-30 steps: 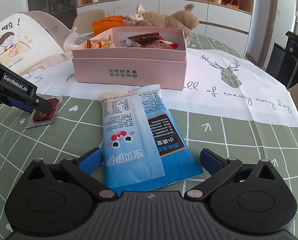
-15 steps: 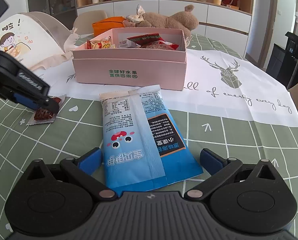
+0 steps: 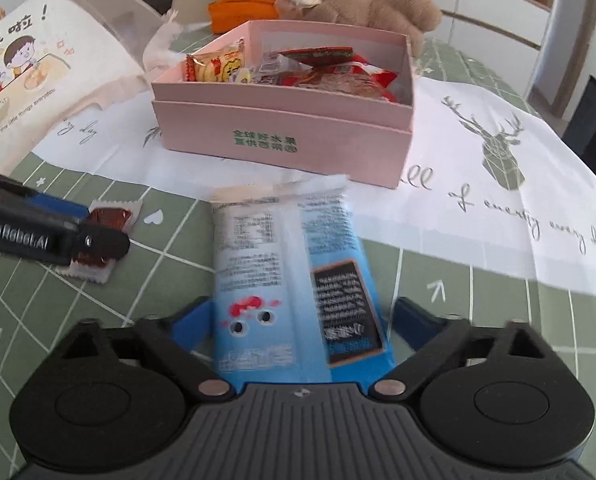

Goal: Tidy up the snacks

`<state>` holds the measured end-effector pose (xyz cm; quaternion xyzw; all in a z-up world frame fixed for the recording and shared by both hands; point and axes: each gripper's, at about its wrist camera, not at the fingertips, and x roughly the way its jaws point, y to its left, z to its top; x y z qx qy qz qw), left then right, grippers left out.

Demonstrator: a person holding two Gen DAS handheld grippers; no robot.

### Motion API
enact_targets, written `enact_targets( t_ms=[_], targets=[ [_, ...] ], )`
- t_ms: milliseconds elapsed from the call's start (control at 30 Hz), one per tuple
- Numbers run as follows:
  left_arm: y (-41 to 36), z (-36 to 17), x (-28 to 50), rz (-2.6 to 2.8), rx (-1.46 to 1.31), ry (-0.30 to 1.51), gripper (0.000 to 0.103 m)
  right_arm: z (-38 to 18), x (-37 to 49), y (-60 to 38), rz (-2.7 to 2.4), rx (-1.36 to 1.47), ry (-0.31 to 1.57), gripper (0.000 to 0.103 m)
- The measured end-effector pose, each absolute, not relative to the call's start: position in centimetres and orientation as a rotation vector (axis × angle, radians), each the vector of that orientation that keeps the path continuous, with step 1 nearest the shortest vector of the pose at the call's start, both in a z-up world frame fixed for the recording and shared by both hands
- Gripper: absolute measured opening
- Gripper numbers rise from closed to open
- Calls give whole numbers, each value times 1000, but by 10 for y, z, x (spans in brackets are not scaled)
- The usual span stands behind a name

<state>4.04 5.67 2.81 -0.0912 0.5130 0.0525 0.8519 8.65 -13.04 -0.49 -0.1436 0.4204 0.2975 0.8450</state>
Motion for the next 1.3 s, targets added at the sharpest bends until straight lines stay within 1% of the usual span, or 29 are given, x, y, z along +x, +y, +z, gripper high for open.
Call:
enact_targets(
  t_ms=[100, 333, 600, 767, 800, 833, 867, 900, 1000, 1100, 1200, 1233, 1267, 1300],
  targets=[
    [58, 28, 39, 94, -198, 1089, 61, 2, 88, -134, 659, -264, 941, 82],
    [70, 29, 31, 43, -258, 1059, 61, 17, 73, -147, 650, -235, 956, 82],
    [74, 29, 31, 27, -287, 1051, 63, 3, 66, -154, 621, -190, 1028, 82],
    [70, 28, 32, 36, -272, 1051, 65, -1, 57, -150, 612, -222, 1000, 85],
    [70, 28, 32, 42, -272, 1050, 64, -1, 56, -150, 611, -230, 994, 86],
    [69, 28, 32, 58, -270, 1047, 60, -2, 55, -149, 609, -241, 987, 86],
    [68, 29, 31, 73, -262, 1045, 58, -3, 53, -148, 607, -251, 981, 86],
    [66, 28, 30, 89, -249, 1038, 53, -3, 52, -147, 604, -256, 976, 87],
    [68, 27, 26, 92, -259, 1015, 52, -4, 53, -149, 604, -246, 971, 88],
    [69, 27, 25, 97, -237, 1012, 46, -6, 57, -149, 591, -244, 960, 91],
    [61, 28, 26, 99, -183, 1023, 47, -10, 62, -141, 573, -277, 943, 97],
    [57, 28, 27, 93, -153, 1029, 48, -10, 63, -138, 566, -292, 935, 97],
    [53, 28, 28, 88, -121, 1037, 48, -11, 65, -136, 571, -301, 930, 97],
    [50, 28, 28, 82, -94, 1046, 49, -9, 66, -133, 583, -311, 931, 92]
  ],
)
